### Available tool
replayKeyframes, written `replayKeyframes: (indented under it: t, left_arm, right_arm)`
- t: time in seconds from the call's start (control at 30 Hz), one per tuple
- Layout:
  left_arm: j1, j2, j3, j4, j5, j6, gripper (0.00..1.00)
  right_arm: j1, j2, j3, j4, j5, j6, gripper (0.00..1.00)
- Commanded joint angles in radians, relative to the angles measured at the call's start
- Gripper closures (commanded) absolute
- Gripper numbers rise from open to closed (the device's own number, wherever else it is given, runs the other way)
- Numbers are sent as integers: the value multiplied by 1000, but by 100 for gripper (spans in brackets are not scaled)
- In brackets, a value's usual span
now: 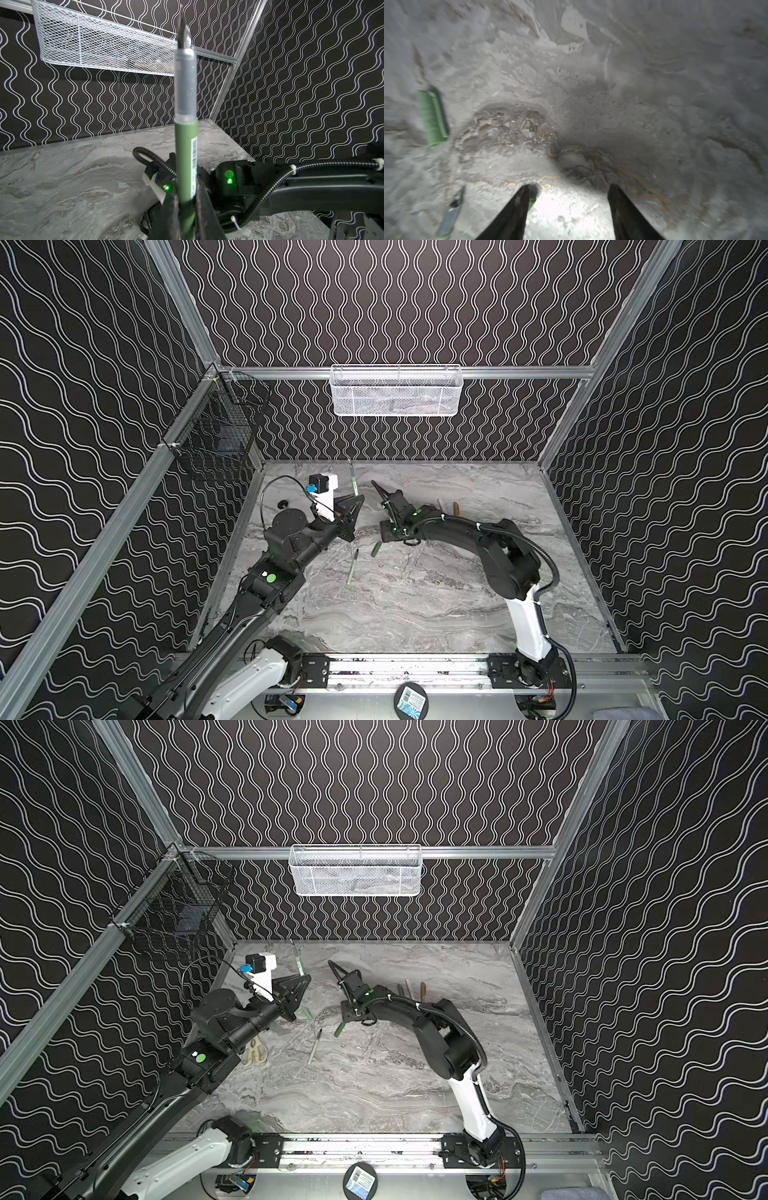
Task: Insert the pens into the pen caps
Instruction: 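Release the pen with the right gripper and lower it toward the green cap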
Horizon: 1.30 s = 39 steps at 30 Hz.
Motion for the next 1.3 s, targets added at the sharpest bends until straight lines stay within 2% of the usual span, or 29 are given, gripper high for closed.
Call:
replayKeyframes:
  t: [0.0, 0.23, 0.57, 0.7, 0.97, 1.13, 1.27]
  left_arm:
    - [1, 12, 16, 0, 19, 18, 100]
    - [1, 18, 14, 3, 28, 18, 100]
    - [2, 30, 14, 9, 45, 12, 100]
    - [1, 33, 14, 11, 46, 11, 100]
    - [2, 36, 13, 14, 49, 10, 100]
    - [2, 35, 13, 15, 51, 9, 100]
    - [2, 39, 17, 13, 59, 7, 100]
  right_arm:
    - [11, 44, 53, -76, 55, -29, 34]
    - [33, 96, 114, -111, 85, -48, 33]
    - [50, 80, 113, -72, 15, -48, 34]
    - [74, 114, 151, -113, 41, -49, 33]
    - [101, 71, 62, -133, 132, -43, 40]
    - [106, 1, -48, -116, 125, -47, 44]
    - [106, -26, -82, -113, 129, -70, 44]
